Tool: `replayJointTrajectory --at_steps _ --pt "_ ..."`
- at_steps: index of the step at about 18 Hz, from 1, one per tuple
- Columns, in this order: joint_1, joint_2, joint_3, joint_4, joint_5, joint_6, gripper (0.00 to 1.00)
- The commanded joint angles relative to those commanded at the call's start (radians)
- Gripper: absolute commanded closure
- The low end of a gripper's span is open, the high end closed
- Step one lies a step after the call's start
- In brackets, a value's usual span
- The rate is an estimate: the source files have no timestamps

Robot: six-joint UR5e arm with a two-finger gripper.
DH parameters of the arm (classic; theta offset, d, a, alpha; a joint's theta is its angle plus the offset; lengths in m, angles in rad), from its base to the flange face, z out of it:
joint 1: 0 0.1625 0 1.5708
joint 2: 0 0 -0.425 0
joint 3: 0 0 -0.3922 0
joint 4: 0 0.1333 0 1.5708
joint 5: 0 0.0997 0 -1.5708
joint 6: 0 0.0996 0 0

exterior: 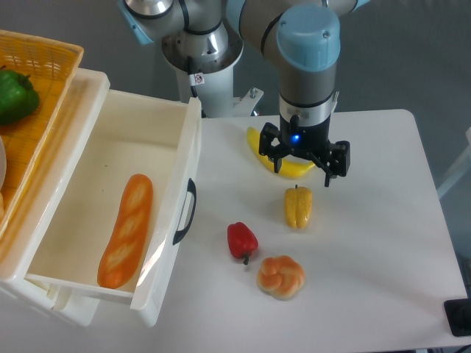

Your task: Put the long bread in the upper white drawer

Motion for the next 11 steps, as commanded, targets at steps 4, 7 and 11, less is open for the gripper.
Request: replayJointTrajectory --at_steps 4,7,11 --pt "-0.002 -0.003 0.002 0.0 0.011 -0.002 0.0" --pt "-0.003 -0.006 -0.005 0.003 0.009 -0.009 0.0" --pt "-0.008 -0.006 -0.017 0.014 0.009 -0.014 0.0"
